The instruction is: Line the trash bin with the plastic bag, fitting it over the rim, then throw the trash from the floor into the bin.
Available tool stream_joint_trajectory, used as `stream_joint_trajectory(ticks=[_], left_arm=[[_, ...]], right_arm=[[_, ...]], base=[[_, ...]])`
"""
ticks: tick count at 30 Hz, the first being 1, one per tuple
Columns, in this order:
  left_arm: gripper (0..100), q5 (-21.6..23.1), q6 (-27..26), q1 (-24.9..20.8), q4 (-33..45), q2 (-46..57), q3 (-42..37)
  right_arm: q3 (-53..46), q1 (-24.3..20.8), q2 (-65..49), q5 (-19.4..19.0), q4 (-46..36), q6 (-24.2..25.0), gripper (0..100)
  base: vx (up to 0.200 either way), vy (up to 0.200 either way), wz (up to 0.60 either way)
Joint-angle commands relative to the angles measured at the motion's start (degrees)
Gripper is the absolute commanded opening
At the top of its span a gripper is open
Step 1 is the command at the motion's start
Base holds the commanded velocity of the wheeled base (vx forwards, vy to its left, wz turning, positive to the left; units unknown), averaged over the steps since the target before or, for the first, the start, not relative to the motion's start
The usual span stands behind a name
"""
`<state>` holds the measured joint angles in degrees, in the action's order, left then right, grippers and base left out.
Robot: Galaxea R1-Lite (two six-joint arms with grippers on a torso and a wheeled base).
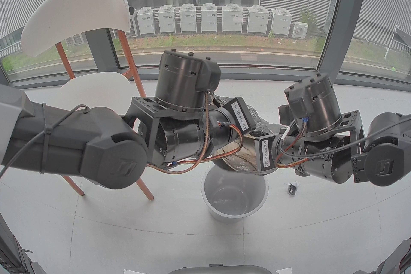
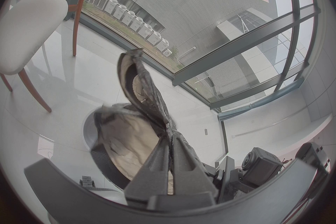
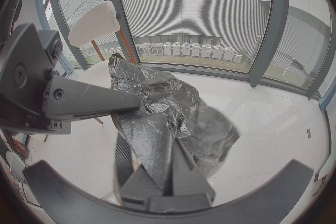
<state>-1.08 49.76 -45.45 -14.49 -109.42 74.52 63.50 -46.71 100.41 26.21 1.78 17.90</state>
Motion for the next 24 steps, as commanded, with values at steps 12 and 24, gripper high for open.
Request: stream_joint_trajectory(ticks=[12, 24], left_arm=[[0, 0.1, 3.3, 0.0, 0.0, 0.1, 0.7], [100, -0.3, 3.4, 0.0, -1.0, 1.1, 3.2]], right_arm=[[0.1, -0.4, -0.3, -0.3, 0.2, 0.2, 0], [0.4, 0.5, -0.5, -0.3, 0.3, 1.2, 0]], base=[[0.000, 0.000, 0.00], [0.000, 0.000, 0.00]])
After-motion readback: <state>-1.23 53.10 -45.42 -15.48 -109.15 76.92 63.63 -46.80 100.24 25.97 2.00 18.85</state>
